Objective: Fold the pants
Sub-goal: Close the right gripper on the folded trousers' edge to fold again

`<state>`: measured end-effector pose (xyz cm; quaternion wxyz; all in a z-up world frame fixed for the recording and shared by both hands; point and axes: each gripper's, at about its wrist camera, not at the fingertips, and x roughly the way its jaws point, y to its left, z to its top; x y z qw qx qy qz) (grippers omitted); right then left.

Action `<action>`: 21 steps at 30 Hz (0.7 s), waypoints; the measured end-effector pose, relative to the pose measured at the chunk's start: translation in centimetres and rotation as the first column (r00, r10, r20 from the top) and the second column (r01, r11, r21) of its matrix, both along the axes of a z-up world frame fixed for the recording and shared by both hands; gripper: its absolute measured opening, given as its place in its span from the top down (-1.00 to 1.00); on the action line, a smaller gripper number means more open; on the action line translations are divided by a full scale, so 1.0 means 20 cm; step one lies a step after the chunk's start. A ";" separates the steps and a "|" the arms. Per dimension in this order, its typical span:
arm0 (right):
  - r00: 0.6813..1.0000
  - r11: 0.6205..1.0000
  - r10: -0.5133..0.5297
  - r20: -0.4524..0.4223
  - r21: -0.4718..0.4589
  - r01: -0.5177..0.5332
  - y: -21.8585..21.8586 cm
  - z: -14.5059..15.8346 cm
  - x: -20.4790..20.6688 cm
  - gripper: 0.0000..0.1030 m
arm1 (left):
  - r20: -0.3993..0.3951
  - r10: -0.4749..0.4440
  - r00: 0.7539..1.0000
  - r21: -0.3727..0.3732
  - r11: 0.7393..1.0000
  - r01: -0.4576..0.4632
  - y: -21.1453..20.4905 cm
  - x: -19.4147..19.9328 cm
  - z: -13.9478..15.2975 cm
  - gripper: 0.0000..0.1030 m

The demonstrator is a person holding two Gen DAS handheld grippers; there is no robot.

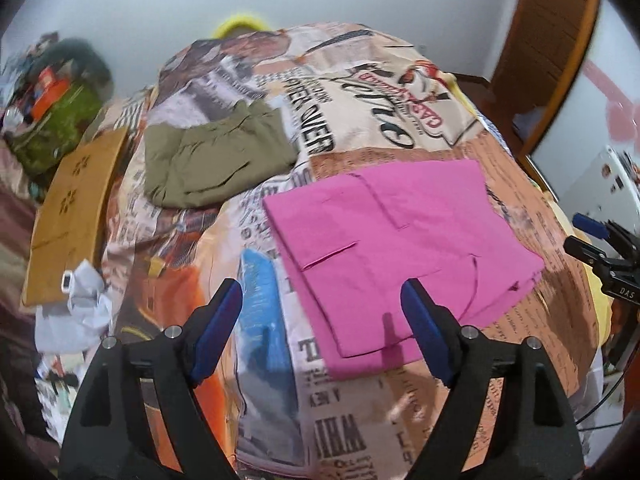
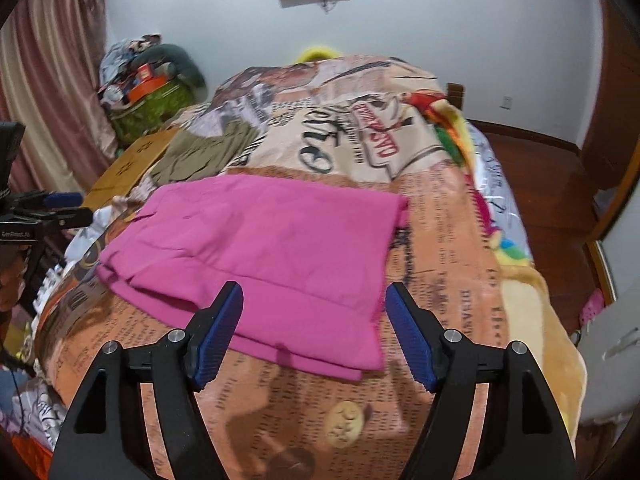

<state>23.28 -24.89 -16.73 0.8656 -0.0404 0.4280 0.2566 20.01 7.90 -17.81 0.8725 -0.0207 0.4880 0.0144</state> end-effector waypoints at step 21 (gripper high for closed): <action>0.976 0.991 -0.112 -0.185 0.048 0.122 -0.17 -0.29 0.00 -0.37 | -0.137 -0.023 0.990 -0.147 0.989 0.003 -0.10 0.01 -0.32 -0.17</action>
